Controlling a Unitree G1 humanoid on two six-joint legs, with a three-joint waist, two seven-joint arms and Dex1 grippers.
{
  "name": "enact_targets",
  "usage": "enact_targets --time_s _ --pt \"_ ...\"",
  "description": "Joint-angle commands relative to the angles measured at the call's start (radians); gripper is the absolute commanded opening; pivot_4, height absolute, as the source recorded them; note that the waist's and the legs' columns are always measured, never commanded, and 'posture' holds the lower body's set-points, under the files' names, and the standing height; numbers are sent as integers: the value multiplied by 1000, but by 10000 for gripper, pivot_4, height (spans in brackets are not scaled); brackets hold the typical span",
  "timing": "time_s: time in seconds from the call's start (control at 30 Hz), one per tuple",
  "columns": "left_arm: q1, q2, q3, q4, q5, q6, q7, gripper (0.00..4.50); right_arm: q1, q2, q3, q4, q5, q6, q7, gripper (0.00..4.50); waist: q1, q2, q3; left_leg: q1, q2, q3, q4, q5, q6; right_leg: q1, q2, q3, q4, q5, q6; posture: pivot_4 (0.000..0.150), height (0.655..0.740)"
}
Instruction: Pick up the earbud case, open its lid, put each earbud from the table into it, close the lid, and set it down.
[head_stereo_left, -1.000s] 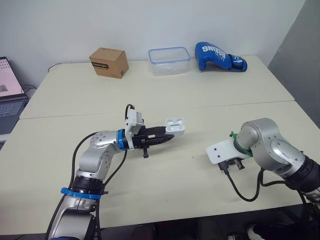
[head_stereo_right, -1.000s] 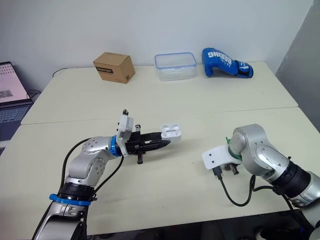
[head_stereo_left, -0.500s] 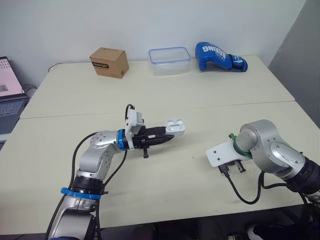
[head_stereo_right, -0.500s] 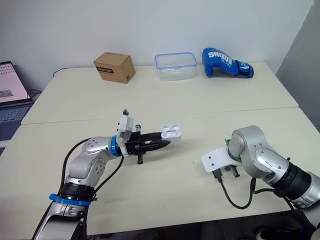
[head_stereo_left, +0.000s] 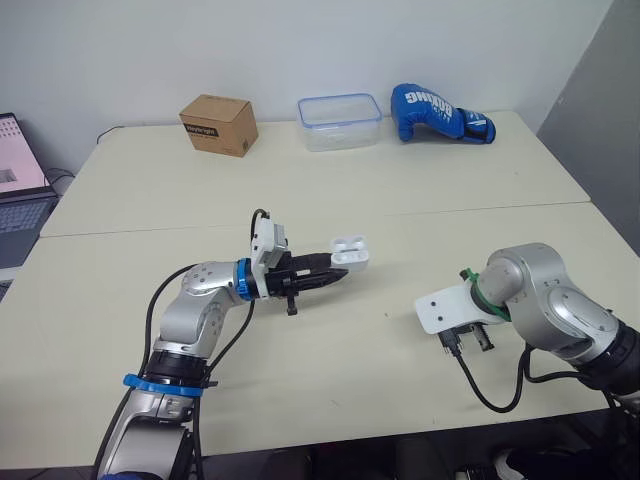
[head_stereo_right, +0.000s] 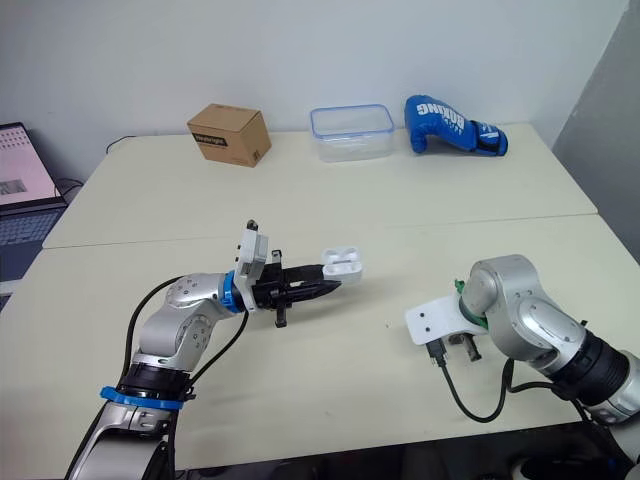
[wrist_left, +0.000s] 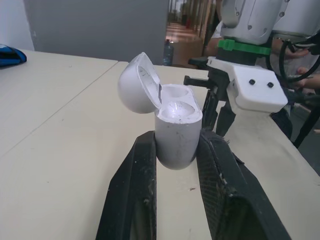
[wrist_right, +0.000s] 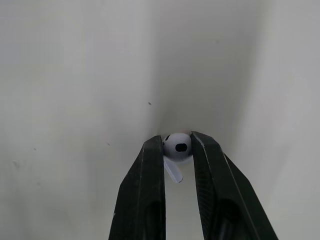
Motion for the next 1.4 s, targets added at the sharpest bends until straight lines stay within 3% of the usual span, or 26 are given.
enact_targets --time_s 0.03,0.33,0.4,0.57,0.8,1.07,1.4 --pt "-33 -5 23 26 -11 -28 -19 8011 15 30 -145 -47 92 86 -36 3964 0 0 0 0 0 0 0 0 0 0 0 0 0 0 0 1500 7307" --pt "-83 -14 23 163 2 -85 -79 8011 114 210 -415 -220 346 494 -191 3964 1 0 0 -1 0 -1 0 0 0 -1 0 0 0 0 0 1500 7307" --pt "-90 -15 21 176 5 -89 -90 8011 138 299 -499 -254 407 543 -263 3964 1 0 0 -1 0 -1 0 0 0 -1 0 0 0 0 0 1500 7307" --pt "-107 -16 20 209 12 -97 -112 8011 179 517 -661 -303 558 584 -412 3964 0 0 0 -1 0 -1 0 0 0 -1 0 0 1 0 0 1500 7307" --pt "-112 -24 18 217 18 -98 -119 8011 185 774 -765 -329 724 563 -633 3964 -4 0 0 -1 0 -2 0 0 0 -2 0 0 2 0 0 1500 7307" --pt "-96 -19 19 185 16 -82 -115 8011 128 905 -770 -281 849 597 -840 3964 -5 1 -1 0 -1 -3 0 0 0 -2 0 0 2 0 0 1500 7307" --pt "-74 -30 35 131 1 -53 -63 8011 127 924 -637 -283 857 589 -1071 3964 -6 1 -1 0 0 -3 -1 0 0 -2 0 1 3 0 0 1500 7307"
